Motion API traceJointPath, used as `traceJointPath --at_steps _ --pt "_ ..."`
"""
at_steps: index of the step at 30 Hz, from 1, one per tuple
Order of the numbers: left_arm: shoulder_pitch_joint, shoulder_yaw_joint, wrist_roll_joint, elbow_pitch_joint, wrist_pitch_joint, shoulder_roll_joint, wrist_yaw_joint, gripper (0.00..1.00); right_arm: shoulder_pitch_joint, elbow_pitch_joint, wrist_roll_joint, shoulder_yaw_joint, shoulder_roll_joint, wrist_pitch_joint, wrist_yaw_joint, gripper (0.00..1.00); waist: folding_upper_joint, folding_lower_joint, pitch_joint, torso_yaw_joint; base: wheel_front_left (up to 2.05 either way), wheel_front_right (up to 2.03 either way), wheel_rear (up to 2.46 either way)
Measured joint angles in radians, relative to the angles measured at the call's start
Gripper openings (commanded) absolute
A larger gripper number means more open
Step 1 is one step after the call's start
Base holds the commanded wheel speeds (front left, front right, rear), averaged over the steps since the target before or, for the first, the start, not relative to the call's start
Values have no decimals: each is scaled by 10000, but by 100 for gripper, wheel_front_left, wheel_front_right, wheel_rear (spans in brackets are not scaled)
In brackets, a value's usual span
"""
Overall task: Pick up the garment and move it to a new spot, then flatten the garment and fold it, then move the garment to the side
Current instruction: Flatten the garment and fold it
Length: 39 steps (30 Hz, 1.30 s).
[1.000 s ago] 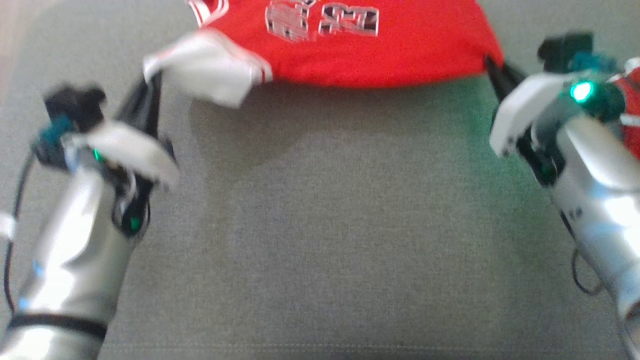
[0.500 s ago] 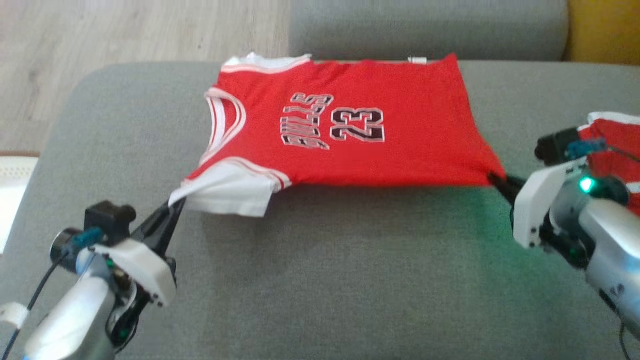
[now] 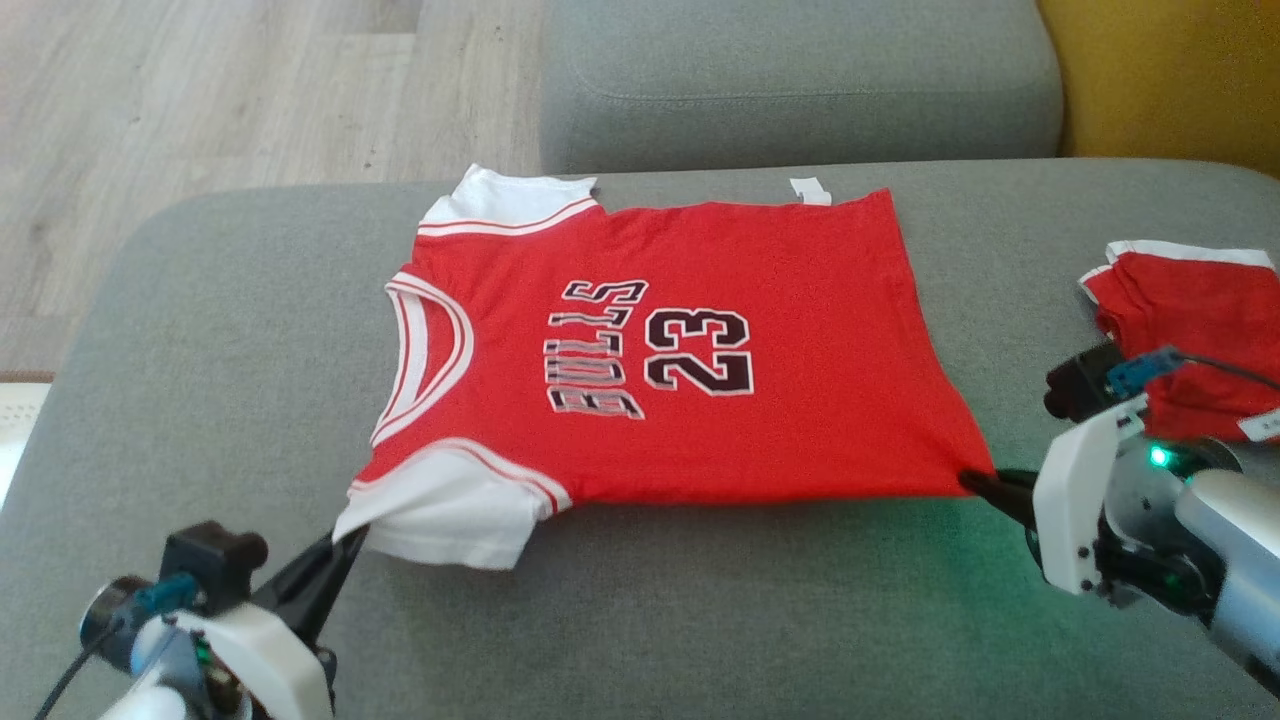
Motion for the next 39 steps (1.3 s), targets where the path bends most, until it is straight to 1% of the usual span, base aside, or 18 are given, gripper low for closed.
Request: traceJointPath --at_steps 2,5,10,12,18,20,22,25,32,39 --pt "278 0 0 -387 111 125 150 0 97 -234 169 42 -174 98 0 0 0 0 49 -42 0 0 0" --pt "292 46 2 -729 234 263 263 0 54 -416 224 25 -311 188 0 0 0 0 198 -91 0 0 0" --pt "-378 50 31 -874 508 297 240 0 -213 -428 167 -77 -318 359 0 0 0 0 628 -124 0 0 0" --pt "-876 46 136 -815 581 291 150 0 -485 -382 81 -134 -297 453 0 0 0 0 848 -134 0 0 0" --pt "-2137 -12 209 -117 736 182 -132 0 -1158 -151 -96 -255 -58 698 0 0 0 0 1474 -180 0 0 0" --pt "-2509 -46 290 180 767 105 -286 0 -1274 -13 -159 -297 29 752 0 0 0 0 1651 -193 0 0 0" --pt "-2700 -67 290 316 767 61 -288 0 -1340 71 -161 -314 77 807 0 0 0 0 1735 -198 0 0 0" --pt "-3315 -171 299 744 823 -88 -443 0 -1539 291 -238 -430 249 809 0 0 0 0 1962 -200 0 0 0" --pt "-4505 -485 368 1801 840 -263 -621 0 -2080 784 -405 -518 648 838 0 0 0 1 2414 -229 0 0 0" --pt "-5367 -1028 368 2744 838 -489 -637 0 -2476 1296 -531 -566 1032 792 0 0 0 1 2790 -225 0 0 0"
